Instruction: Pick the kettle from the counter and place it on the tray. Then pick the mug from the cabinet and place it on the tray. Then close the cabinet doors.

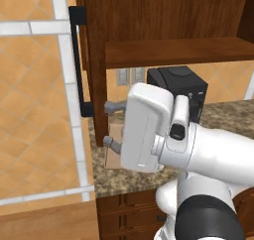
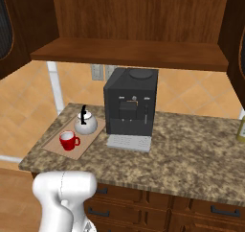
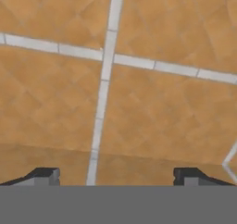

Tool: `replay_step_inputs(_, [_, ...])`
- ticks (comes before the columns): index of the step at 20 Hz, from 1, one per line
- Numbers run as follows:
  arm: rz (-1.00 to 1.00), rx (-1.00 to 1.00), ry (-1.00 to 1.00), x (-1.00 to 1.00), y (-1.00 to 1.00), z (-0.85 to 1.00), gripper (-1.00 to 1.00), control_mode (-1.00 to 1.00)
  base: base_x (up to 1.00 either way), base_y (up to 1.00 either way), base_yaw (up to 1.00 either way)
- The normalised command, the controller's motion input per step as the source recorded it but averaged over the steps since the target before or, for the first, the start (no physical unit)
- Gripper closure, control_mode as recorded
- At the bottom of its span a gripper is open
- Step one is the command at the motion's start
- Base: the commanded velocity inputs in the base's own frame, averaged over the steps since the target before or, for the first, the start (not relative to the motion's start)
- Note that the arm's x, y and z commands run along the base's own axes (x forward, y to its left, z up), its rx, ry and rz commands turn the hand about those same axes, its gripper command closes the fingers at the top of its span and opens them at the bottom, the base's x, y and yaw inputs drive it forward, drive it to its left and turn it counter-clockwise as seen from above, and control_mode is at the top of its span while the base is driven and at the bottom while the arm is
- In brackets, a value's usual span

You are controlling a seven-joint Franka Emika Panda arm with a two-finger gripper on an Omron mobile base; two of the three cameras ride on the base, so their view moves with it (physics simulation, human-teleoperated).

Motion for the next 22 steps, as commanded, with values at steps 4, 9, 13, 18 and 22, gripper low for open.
replay_step_inputs(4, [-0.05, 0.0, -0.18, -0.19, 0.49, 0.11, -1.0, -1.0, 0.0, 0.0, 0.0])
replay_step_inputs(9, [-0.17, 0.0, -0.05, 0.03, 0.56, 0.03, -1.0, -1.0, 0.0, 0.0, 0.0])
replay_step_inputs(13, [-0.15, 0.0, 0.01, 0.31, 0.27, 0.1, -1.0, -1.0, 0.0, 0.0, 0.0])
replay_step_inputs(18, [-0.13, 0.0, 0.04, 0.48, 0.23, 0.0, -1.0, -1.0, 0.0, 0.0, 0.0])
replay_step_inputs(22, [-0.13, -0.01, 0.05, 0.44, 0.09, -0.04, -1.0, -1.0, 0.0, 0.0, 0.0])
